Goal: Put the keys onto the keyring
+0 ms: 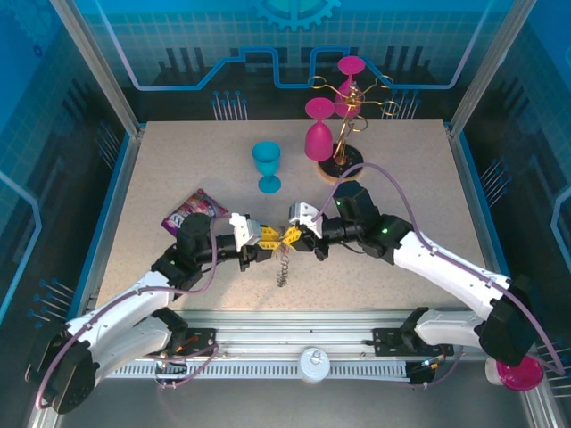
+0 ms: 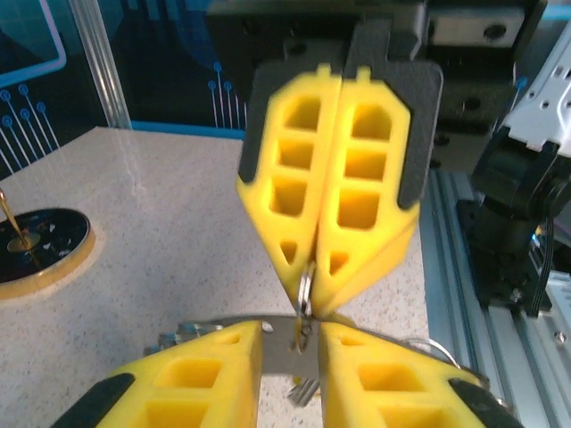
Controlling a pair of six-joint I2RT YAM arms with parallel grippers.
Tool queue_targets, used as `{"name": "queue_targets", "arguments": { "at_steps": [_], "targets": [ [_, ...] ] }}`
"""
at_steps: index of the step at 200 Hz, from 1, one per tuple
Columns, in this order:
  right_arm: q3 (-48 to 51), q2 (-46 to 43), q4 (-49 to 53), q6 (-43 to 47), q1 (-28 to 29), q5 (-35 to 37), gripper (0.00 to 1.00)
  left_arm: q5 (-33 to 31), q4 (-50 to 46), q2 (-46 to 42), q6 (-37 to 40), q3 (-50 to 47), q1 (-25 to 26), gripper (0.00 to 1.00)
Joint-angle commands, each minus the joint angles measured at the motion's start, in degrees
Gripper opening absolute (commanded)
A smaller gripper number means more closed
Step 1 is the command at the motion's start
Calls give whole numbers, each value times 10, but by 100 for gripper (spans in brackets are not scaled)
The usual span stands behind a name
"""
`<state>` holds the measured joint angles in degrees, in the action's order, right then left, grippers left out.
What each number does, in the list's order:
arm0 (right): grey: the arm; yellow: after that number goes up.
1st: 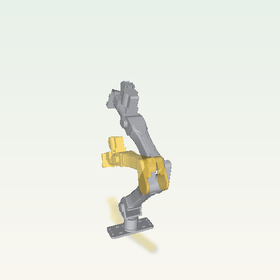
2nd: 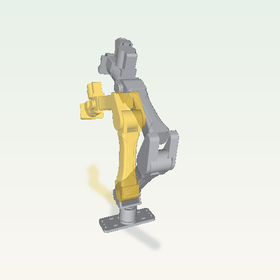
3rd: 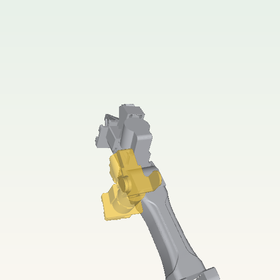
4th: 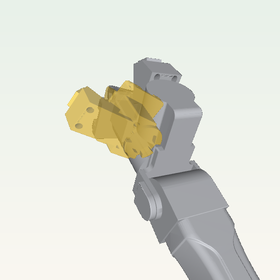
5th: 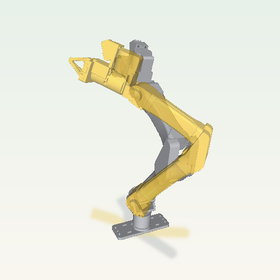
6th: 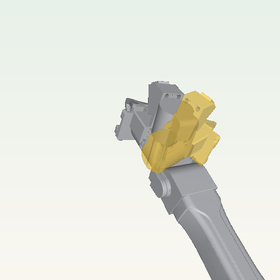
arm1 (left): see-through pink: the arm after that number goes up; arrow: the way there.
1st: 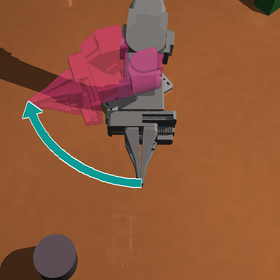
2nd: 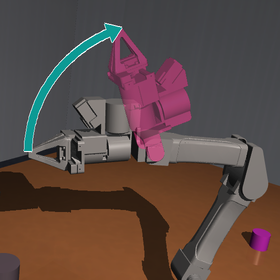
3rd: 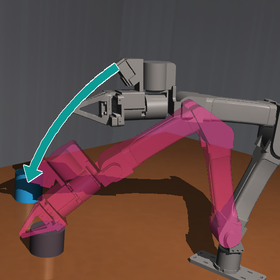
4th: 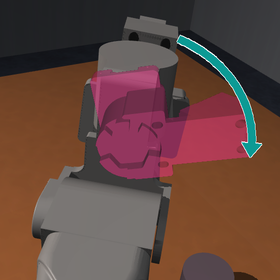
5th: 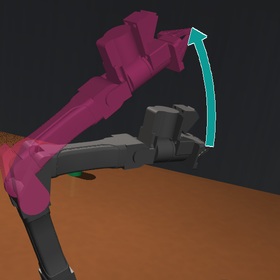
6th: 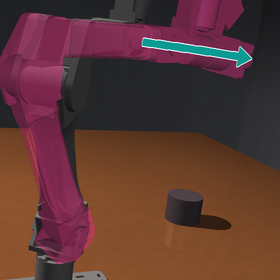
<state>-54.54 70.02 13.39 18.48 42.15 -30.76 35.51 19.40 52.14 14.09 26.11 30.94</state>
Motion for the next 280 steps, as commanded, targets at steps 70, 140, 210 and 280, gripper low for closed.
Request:
{"name": "queue_targets", "arguments": {
  "at_steps": [70,140,210,280],
  "targets": [
    [-164,79,240,167,73,160,0,-20,-140,-7,84,62,21,21],
    [-173,80,241,170,90,136,0,-4,-119,-12,81,56,22,0],
    [-11,-36,18,28,-10,-30,33,13,-35,-33,53,14,22,0],
    [1,-9,4,15,-11,-60,32,18,-4,-32,33,7,22,0]
  ]
}}
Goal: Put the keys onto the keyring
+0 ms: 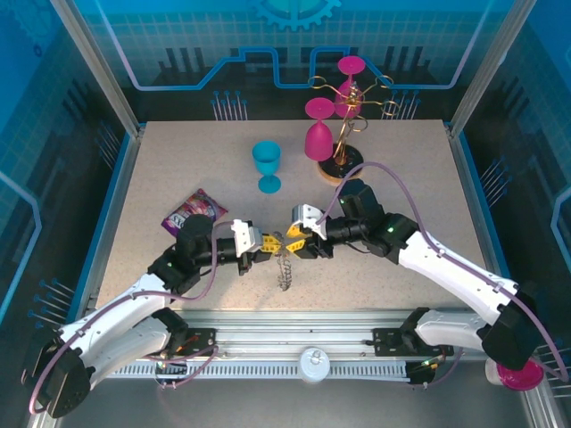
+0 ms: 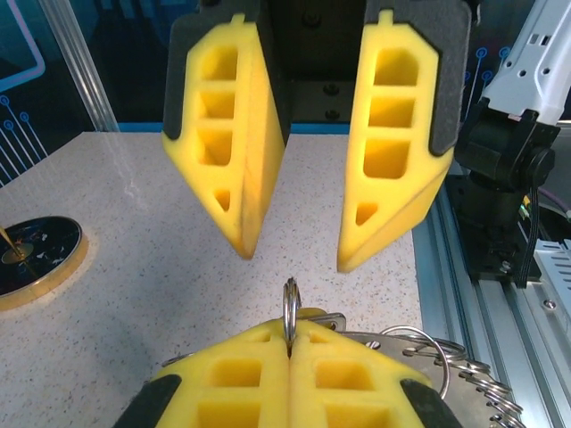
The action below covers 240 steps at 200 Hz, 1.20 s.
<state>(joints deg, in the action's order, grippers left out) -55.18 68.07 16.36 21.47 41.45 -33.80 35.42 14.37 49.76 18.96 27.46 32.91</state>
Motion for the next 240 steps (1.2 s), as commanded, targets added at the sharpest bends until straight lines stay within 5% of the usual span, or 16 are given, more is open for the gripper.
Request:
{"name": "queue_targets", "arguments": {
  "at_steps": [1,96,121,139,151,168,240],
  "targets": [
    [8,11,-26,-15,-4,-30,32,19,47,-8,-17,-8,3,0],
    [3,29,-38,-23,-1,-39,18,24,89,-5,-41,-20,3,0],
    [4,31,-43,-23,-2,-38,0,24,99,-4,-46,-22,3,0],
    [3,28,-45,-23,-2,-34,0,15,99,-2,-47,-21,3,0],
    [0,25,-39,-18,-2,-28,0,-5,96,-2,-50,-22,3,13],
    [-14,23,-10,0,0,-13,0,-24,66,-5,-39,-15,2,18],
    [-109,60,152,99,34,79,0,-27,-53,4,10,26,2,20]
  ]
}}
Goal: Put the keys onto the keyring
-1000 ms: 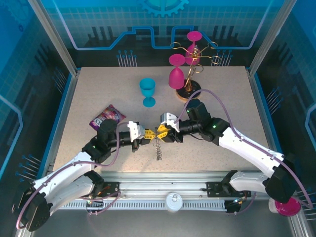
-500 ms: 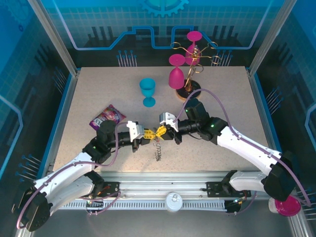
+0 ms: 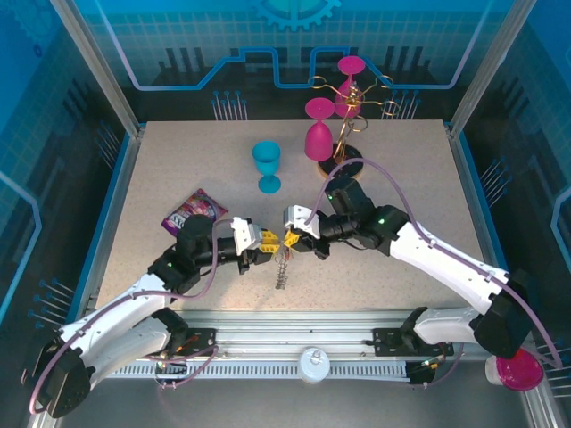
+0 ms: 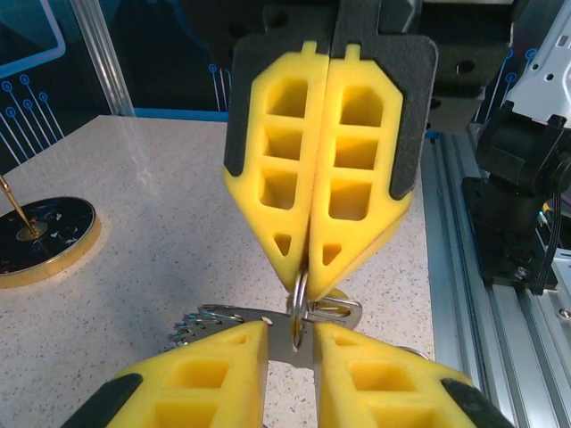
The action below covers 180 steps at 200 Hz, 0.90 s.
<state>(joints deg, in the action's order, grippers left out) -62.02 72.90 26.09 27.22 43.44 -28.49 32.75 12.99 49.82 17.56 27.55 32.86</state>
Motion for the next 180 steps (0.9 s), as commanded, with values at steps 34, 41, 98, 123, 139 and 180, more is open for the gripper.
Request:
{"name": "queue_targets", "arguments": {
  "at_steps": [34,41,98,123,139,180],
  "targets": [
    [-76,35,91,68,31,48,0,5,-42,8,26,30,3,18],
    [-83,41,100,74,35,54,0,6,-43,7,27,32,3,18],
    [-121,66,136,101,57,71,0,17,-50,13,34,36,3,7],
    [-117,61,128,96,56,65,0,23,-57,13,45,39,3,0],
    [-85,34,83,68,43,70,17,22,-56,7,52,37,4,0],
    [33,-52,-30,-25,-4,44,36,17,12,-10,38,4,3,0]
  ]
}}
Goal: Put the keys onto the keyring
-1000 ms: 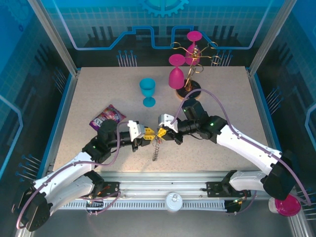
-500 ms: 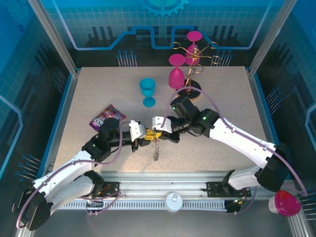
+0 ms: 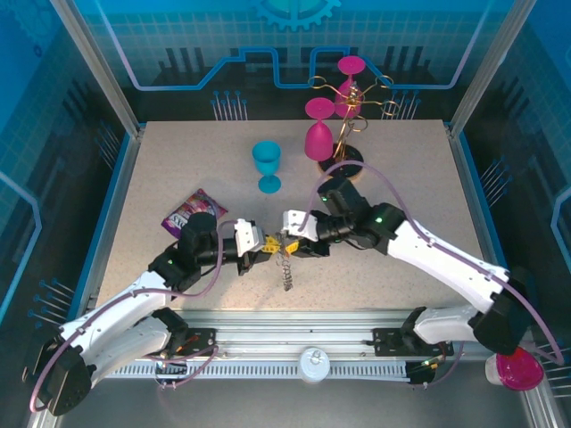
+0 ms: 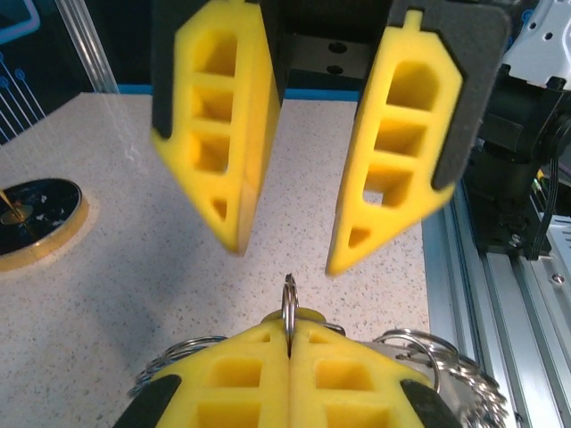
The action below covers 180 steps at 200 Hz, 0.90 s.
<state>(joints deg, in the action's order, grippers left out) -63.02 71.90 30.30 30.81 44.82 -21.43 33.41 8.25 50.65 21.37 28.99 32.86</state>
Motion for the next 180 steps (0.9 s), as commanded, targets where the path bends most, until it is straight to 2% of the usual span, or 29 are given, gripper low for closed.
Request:
{"name": "queue_targets", "arguments": {
  "at_steps": [1,72,110,129,169,180],
  "targets": [
    [45,-43,-73,-62,-18,-28,36,11,61,-18,-1,-10,3,0],
    [73,-34,-121,-103,-17,-70,36,15,88,-25,-13,-18,3,0],
    [64,-24,-121,-98,-17,-82,32,20,90,-26,-14,-21,3,0],
    [59,-18,-114,-93,-17,-87,26,21,93,-25,-14,-22,3,0],
    [55,-18,-100,-85,-17,-83,0,25,97,-25,-15,-22,3,0],
    [56,-17,-95,-82,-17,-79,0,27,103,-25,-21,-22,3,0]
  ]
}}
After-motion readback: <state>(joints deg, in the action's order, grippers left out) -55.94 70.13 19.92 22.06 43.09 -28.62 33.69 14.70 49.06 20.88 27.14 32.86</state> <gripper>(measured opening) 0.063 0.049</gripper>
